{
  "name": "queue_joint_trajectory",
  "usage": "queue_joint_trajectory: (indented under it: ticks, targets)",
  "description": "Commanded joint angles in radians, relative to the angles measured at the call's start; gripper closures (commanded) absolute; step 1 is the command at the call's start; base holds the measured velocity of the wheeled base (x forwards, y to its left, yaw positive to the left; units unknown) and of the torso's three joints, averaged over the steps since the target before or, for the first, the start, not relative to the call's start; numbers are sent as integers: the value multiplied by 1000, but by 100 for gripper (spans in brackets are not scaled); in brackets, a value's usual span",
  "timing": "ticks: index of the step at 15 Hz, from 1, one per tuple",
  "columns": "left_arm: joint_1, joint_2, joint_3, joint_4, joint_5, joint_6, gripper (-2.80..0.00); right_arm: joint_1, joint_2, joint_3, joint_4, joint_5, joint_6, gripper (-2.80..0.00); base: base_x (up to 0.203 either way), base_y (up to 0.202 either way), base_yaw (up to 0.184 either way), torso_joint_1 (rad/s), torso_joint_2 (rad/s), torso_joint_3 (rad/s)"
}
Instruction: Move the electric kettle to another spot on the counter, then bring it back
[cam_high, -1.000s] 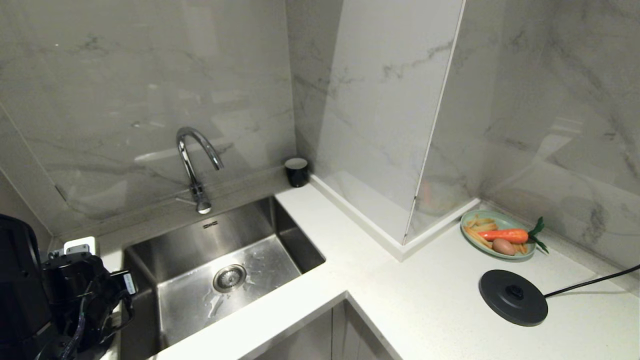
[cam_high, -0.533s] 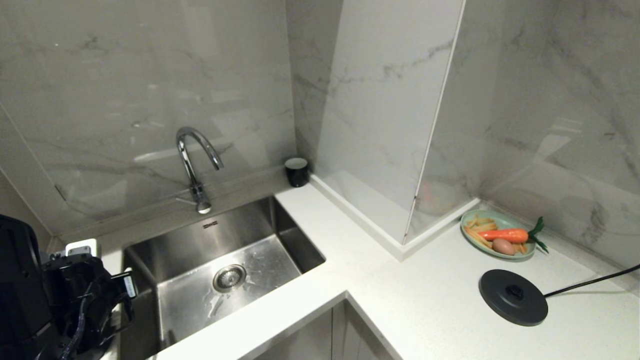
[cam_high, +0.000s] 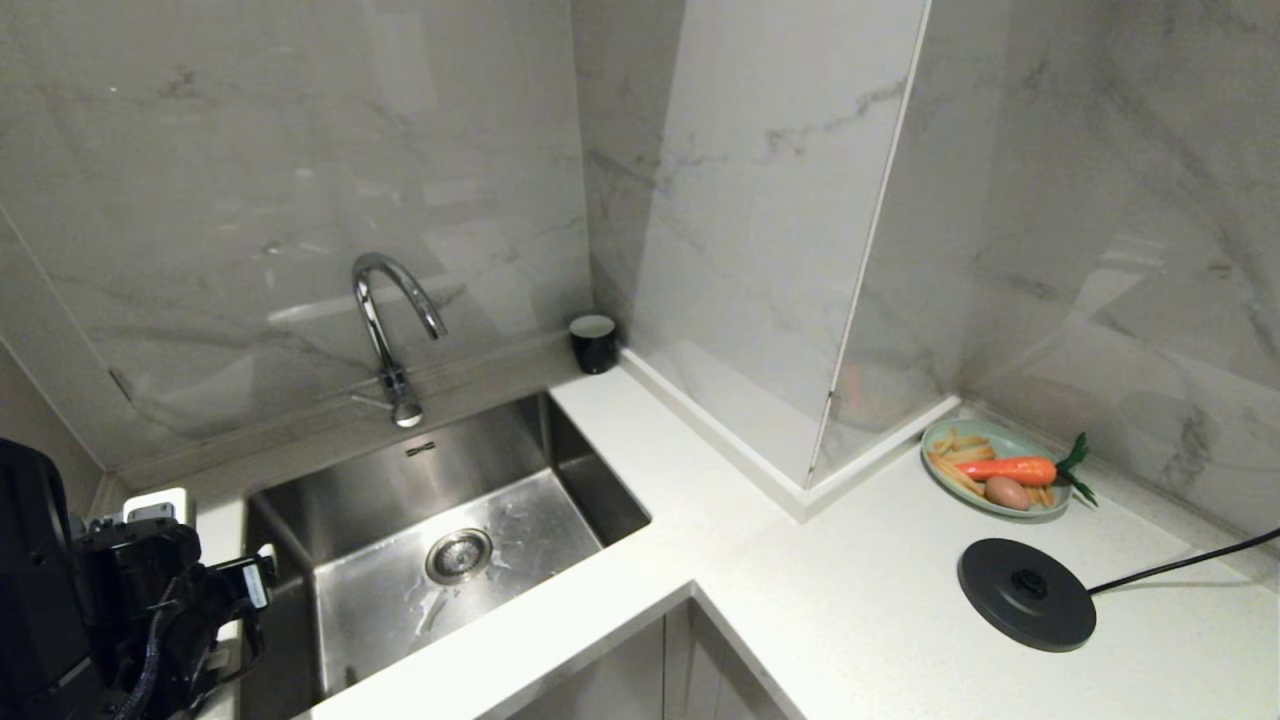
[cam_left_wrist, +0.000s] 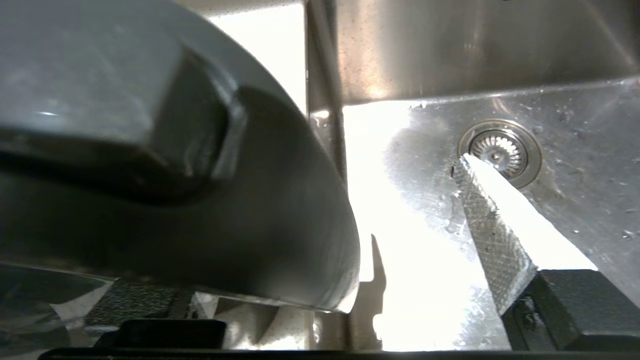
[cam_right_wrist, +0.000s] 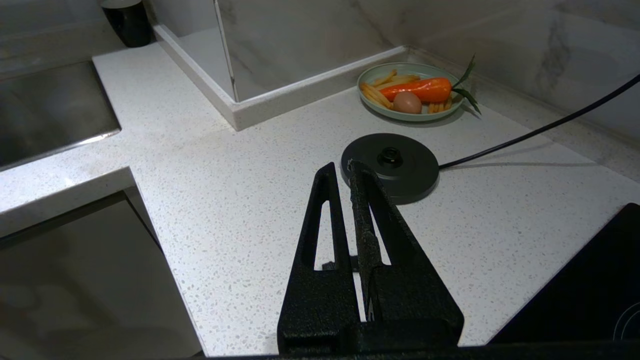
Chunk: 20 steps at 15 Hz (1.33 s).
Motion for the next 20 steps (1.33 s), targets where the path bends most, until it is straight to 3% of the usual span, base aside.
queue_joint_trajectory:
  ticks: [1,7,11,20]
  targets:
    - [1,-17,3,-9,4,-15,-280,0,-2,0,0,0,-1,0,0,0,0,0,0,0]
    - [-3,-7,9,-9,3,-83,-280,0,-2,0,0,0,-1,0,0,0,0,0,0,0]
    - [-58,-3,1,-9,10,-122,-280,0,-2,0,0,0,-1,0,0,0,0,0,0,0]
    - [-66,-13,9,-9,15,-118,-280,0,-2,0,0,0,-1,0,0,0,0,0,0,0]
